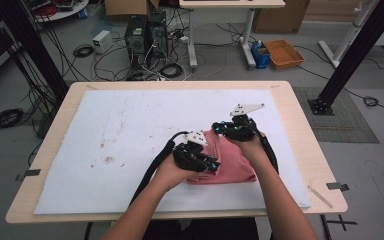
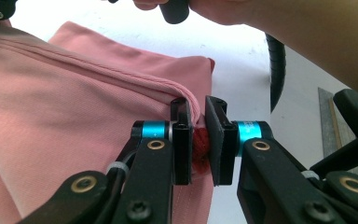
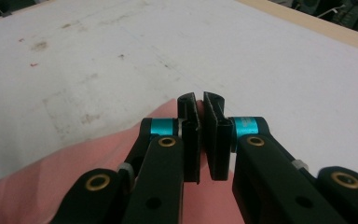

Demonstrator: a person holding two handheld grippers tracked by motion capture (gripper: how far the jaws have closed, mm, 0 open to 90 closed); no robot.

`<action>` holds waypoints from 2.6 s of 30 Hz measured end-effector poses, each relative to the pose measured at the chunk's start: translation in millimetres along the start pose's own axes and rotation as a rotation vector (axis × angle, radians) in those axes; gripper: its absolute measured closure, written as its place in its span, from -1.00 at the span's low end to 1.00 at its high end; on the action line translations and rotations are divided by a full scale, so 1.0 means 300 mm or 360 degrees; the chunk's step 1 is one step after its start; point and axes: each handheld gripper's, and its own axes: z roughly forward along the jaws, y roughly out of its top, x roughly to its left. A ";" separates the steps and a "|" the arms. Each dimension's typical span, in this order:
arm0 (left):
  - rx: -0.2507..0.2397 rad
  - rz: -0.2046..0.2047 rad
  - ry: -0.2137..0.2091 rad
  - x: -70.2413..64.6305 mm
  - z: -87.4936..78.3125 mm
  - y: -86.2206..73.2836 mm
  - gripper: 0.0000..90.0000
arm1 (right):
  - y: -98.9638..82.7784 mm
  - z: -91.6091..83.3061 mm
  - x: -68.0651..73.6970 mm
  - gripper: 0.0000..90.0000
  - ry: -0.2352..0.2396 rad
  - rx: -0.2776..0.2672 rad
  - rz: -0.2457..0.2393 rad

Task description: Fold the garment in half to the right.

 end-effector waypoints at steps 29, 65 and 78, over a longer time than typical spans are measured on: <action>0.0048 -0.0033 -0.0067 -0.001 0.212 0.065 0.80 | -0.136 -0.089 -0.106 0.92 -0.0165 0.0063 0.0085; -0.0378 -0.0321 0.0441 0.116 -0.280 -0.242 -0.21 | -0.251 -0.235 0.042 0.16 -0.0182 -0.0023 0.0029; -0.0548 -0.0407 0.0524 0.153 -0.456 -0.321 -0.23 | -0.293 -0.278 0.095 0.10 -0.0182 -0.0065 0.0025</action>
